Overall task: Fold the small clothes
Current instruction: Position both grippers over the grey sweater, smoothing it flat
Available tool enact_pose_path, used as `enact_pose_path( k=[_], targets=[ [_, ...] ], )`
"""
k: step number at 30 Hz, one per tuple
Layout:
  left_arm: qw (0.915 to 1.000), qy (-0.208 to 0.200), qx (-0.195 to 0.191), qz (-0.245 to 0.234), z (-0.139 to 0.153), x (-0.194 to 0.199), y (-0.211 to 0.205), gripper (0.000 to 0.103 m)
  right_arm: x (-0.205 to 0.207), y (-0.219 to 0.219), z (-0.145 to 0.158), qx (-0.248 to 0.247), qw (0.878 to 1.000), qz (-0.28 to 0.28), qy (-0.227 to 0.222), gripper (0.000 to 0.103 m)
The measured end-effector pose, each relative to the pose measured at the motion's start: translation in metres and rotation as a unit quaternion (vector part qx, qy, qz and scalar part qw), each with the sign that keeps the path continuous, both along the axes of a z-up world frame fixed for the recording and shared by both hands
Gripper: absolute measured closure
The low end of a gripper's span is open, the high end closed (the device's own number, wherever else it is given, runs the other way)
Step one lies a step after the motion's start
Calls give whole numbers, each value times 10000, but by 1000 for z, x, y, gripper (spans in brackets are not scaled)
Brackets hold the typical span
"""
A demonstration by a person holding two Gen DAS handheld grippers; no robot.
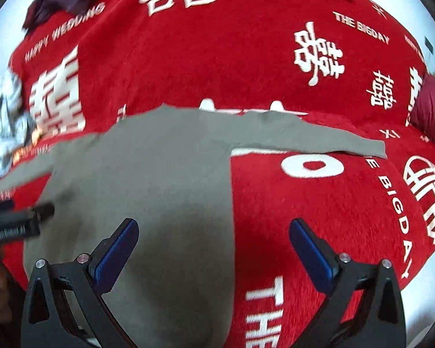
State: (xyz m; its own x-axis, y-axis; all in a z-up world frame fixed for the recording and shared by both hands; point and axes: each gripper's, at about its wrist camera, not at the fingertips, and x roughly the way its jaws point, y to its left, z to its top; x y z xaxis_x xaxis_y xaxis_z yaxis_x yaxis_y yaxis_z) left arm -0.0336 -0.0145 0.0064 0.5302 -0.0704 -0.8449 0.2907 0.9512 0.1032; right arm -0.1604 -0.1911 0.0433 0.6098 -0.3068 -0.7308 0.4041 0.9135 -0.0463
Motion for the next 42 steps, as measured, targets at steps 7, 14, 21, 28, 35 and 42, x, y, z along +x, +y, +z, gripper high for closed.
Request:
enact_pose_path(
  k=[7, 14, 21, 28, 35, 42],
  targets=[
    [10000, -42, 7, -60, 1, -3, 3, 0, -5, 10, 2, 36, 10000, 18, 29, 0],
    [9999, 7, -91, -131, 0, -7, 7, 0, -4, 16, -3, 39, 9999, 118, 115, 0],
    [9997, -8, -132, -181, 2, -8, 8, 0, -6, 12, -8, 243, 9995, 140, 134, 0],
    [9996, 108, -171, -203, -4, -9, 8, 0, -7, 13, -17, 395, 9984, 269, 309, 0],
    [9994, 280, -181, -134, -13, -7, 14, 0, -4, 26, -21, 435, 9966, 514, 471, 0],
    [9992, 333, -122, -179, -15, -8, 12, 0, -5, 23, -20, 413, 9967, 515, 478, 0]
  ],
)
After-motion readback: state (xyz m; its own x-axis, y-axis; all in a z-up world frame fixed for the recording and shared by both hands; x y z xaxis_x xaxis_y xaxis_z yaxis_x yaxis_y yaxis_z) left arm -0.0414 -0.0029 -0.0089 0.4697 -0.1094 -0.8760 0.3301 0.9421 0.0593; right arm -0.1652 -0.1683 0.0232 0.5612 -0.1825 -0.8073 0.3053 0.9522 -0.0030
